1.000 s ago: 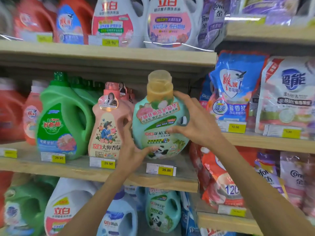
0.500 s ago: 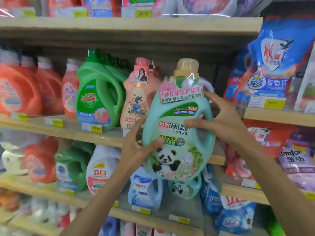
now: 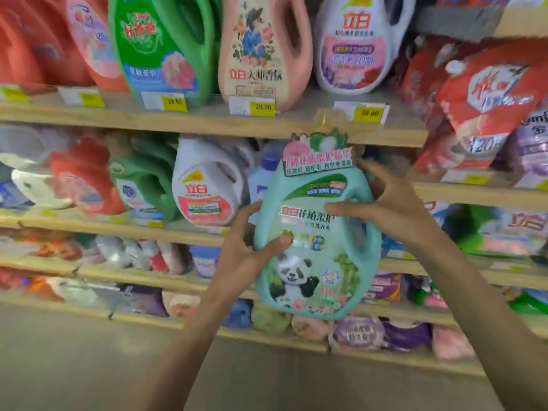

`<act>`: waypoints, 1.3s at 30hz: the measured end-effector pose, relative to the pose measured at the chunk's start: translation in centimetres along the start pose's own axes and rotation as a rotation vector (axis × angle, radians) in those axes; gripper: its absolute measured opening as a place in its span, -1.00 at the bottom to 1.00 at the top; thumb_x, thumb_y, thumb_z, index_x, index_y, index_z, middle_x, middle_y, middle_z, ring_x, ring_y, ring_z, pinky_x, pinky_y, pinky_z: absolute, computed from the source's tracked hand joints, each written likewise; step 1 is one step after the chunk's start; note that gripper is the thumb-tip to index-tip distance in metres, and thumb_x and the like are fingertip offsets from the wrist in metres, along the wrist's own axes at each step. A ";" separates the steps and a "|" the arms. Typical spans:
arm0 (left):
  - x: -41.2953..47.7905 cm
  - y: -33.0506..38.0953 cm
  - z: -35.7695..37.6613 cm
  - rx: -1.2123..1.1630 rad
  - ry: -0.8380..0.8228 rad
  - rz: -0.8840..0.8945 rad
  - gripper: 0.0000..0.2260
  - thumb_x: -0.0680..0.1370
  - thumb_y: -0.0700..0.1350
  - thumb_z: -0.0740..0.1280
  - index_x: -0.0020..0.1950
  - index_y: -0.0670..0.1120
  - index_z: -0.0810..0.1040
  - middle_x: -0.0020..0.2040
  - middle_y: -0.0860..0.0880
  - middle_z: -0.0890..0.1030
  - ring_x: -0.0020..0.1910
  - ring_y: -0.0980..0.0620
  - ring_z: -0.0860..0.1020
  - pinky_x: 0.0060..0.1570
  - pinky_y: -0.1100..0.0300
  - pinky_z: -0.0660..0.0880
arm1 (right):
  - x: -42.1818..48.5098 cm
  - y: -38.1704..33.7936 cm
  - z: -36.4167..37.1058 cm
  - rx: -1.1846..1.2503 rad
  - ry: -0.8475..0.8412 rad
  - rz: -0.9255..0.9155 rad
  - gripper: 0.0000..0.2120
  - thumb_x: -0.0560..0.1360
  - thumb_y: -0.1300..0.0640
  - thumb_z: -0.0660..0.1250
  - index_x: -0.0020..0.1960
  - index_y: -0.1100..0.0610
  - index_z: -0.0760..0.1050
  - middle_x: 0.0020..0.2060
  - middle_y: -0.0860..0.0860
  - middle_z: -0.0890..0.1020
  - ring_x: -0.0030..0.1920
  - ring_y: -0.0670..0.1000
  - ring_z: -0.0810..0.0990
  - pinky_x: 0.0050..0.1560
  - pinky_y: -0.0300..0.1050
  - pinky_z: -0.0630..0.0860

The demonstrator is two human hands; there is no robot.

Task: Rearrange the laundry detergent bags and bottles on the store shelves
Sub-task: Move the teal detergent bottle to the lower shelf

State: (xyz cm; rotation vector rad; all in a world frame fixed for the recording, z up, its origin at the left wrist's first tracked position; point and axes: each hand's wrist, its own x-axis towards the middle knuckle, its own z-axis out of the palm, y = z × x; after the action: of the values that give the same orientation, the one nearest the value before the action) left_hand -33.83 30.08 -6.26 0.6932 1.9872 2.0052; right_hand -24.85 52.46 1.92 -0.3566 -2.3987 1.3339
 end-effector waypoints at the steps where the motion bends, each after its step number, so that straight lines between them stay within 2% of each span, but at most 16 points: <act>1: -0.7 -0.7 -0.2 -0.008 -0.010 -0.025 -0.35 0.37 -0.01 0.61 0.40 0.01 0.44 0.03 -0.16 0.68 -0.07 -0.02 0.71 -0.05 -0.03 0.65 | -0.9 0.5 0.6 -0.009 0.002 0.028 -0.19 0.15 -0.18 0.65 0.34 -0.17 0.45 0.07 -0.19 0.67 0.04 -0.16 0.65 0.10 -0.07 0.60; 3: -1.8 -2.0 -0.8 0.016 -0.032 -0.053 -0.36 0.38 -0.02 0.61 0.39 0.03 0.44 0.04 -0.16 0.68 -0.05 -0.03 0.71 0.00 -0.09 0.65 | -2.4 1.0 1.6 -0.002 -0.002 0.089 -0.22 0.20 -0.12 0.64 0.35 -0.13 0.42 0.02 -0.17 0.66 -0.02 -0.18 0.66 -0.06 -0.25 0.58; 4: -2.3 -2.4 -1.0 0.030 -0.043 -0.070 -0.36 0.37 0.01 0.61 0.39 0.07 0.45 0.02 -0.13 0.69 -0.04 -0.03 0.70 0.01 -0.08 0.64 | -3.0 1.2 2.0 0.009 -0.007 0.114 -0.24 0.21 -0.07 0.64 0.34 -0.11 0.41 0.02 -0.15 0.66 -0.02 -0.16 0.66 -0.08 -0.26 0.57; 6: -3.3 -3.3 -1.5 0.027 -0.059 -0.118 -0.36 0.33 0.07 0.60 0.36 0.14 0.46 -0.02 -0.05 0.71 -0.05 -0.02 0.71 0.02 -0.04 0.64 | -4.1 1.6 2.7 0.015 0.001 0.153 -0.24 0.20 -0.05 0.66 0.32 -0.07 0.42 0.04 -0.10 0.68 0.01 -0.10 0.68 0.04 -0.10 0.60; 8: -4.4 -3.8 -1.8 0.003 -0.076 -0.141 -0.37 0.32 0.07 0.59 0.34 0.14 0.47 0.00 -0.03 0.72 -0.02 -0.02 0.71 0.05 -0.08 0.64 | -5.1 1.9 3.5 -0.009 0.011 0.179 -0.18 0.13 -0.15 0.67 0.32 -0.09 0.43 0.06 -0.07 0.68 0.02 -0.06 0.68 0.14 0.05 0.59; 10: -5.4 -4.4 -2.2 -0.022 -0.085 -0.157 -0.36 0.31 0.08 0.59 0.35 0.11 0.47 0.08 -0.06 0.70 0.03 -0.05 0.70 0.07 -0.13 0.63 | -6.0 2.5 4.2 -0.022 -0.001 0.209 -0.13 0.06 -0.27 0.65 0.30 -0.15 0.42 0.08 -0.06 0.68 0.04 -0.04 0.68 0.16 0.11 0.58; 12: -6.4 -5.0 -2.6 -0.039 -0.088 -0.179 -0.37 0.30 0.09 0.59 0.33 0.10 0.49 0.11 -0.06 0.70 0.06 -0.07 0.70 0.06 -0.13 0.64 | -7.0 2.8 4.8 -0.025 -0.015 0.230 -0.17 0.06 -0.29 0.65 0.25 -0.20 0.42 0.08 -0.09 0.67 0.06 -0.05 0.67 0.17 0.11 0.57; 16: -8.0 -5.7 -3.2 -0.032 -0.105 -0.222 -0.42 0.33 0.05 0.63 0.29 0.17 0.50 0.06 -0.05 0.72 0.02 -0.07 0.71 -0.05 0.01 0.66 | -8.5 3.0 6.0 -0.042 -0.032 0.261 -0.33 0.16 -0.14 0.64 0.19 -0.19 0.43 0.00 -0.14 0.66 -0.01 -0.10 0.67 0.09 0.00 0.59; 19: -8.5 -6.1 -3.4 -0.046 -0.113 -0.241 -0.46 0.40 -0.09 0.59 0.33 0.04 0.50 0.06 -0.06 0.73 -0.01 -0.06 0.72 -0.13 0.09 0.67 | -9.0 3.1 6.5 -0.051 -0.023 0.278 -0.29 0.20 -0.05 0.65 0.28 -0.07 0.44 -0.06 -0.11 0.68 -0.08 -0.12 0.68 -0.03 -0.12 0.60; 21: -8.5 -6.4 -3.6 -0.032 -0.129 -0.244 -0.45 0.41 -0.10 0.59 0.35 0.02 0.49 0.06 -0.05 0.73 -0.02 -0.04 0.73 -0.12 0.07 0.67 | -9.3 3.2 6.7 -0.054 -0.021 0.291 -0.27 0.21 -0.04 0.65 0.30 -0.05 0.44 -0.10 -0.11 0.68 -0.15 -0.19 0.67 -0.07 -0.18 0.58; 23: -8.4 -6.7 -3.7 -0.016 -0.141 -0.239 -0.44 0.40 -0.07 0.59 0.34 0.06 0.48 0.03 -0.03 0.73 -0.04 -0.02 0.73 -0.12 0.05 0.68 | -9.4 3.4 6.8 -0.059 -0.010 0.295 -0.25 0.19 -0.06 0.66 0.32 -0.03 0.45 -0.09 -0.11 0.69 -0.17 -0.22 0.66 -0.05 -0.15 0.59; 27: -8.1 -7.2 -3.4 -0.001 -0.142 -0.251 -0.36 0.33 0.04 0.60 0.36 0.11 0.45 0.00 -0.04 0.73 -0.06 -0.02 0.73 -0.08 -0.01 0.68 | -9.3 3.7 6.6 -0.088 0.001 0.300 -0.22 0.17 -0.11 0.65 0.32 -0.05 0.45 0.00 -0.14 0.66 -0.11 -0.21 0.65 0.01 -0.11 0.59; 31: -7.6 -8.4 -2.8 0.001 -0.146 -0.267 -0.34 0.25 0.16 0.60 0.27 0.16 0.42 -0.01 -0.11 0.71 -0.07 -0.09 0.72 -0.06 -0.15 0.66 | -9.0 4.4 6.3 -0.078 0.007 0.312 -0.24 0.18 -0.08 0.66 0.32 -0.07 0.45 -0.03 -0.12 0.67 -0.08 -0.17 0.65 0.01 -0.09 0.60; 36: -6.3 -9.5 -1.4 0.005 -0.146 -0.293 -0.39 0.28 0.14 0.61 0.24 0.16 0.42 -0.01 -0.07 0.72 -0.05 -0.08 0.72 -0.04 -0.15 0.66 | -7.7 6.4 5.9 -0.065 0.029 0.346 -0.19 0.13 -0.10 0.68 0.32 -0.07 0.46 0.04 -0.08 0.65 0.02 -0.07 0.65 0.13 0.06 0.59; 39: -5.0 -10.4 -0.4 0.001 -0.156 -0.298 -0.44 0.36 0.02 0.62 0.26 0.12 0.43 -0.01 -0.07 0.73 -0.07 -0.06 0.73 -0.05 -0.11 0.67 | -6.7 7.9 5.4 -0.062 0.037 0.354 -0.19 0.12 -0.12 0.68 0.30 -0.07 0.47 0.08 -0.07 0.64 0.05 -0.06 0.64 0.14 0.08 0.59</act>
State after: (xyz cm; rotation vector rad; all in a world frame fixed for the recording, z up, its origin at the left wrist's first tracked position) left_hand -31.40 27.82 -17.33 0.5014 1.8749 1.7236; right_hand -20.90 49.89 -8.73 -0.8488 -2.4276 1.3812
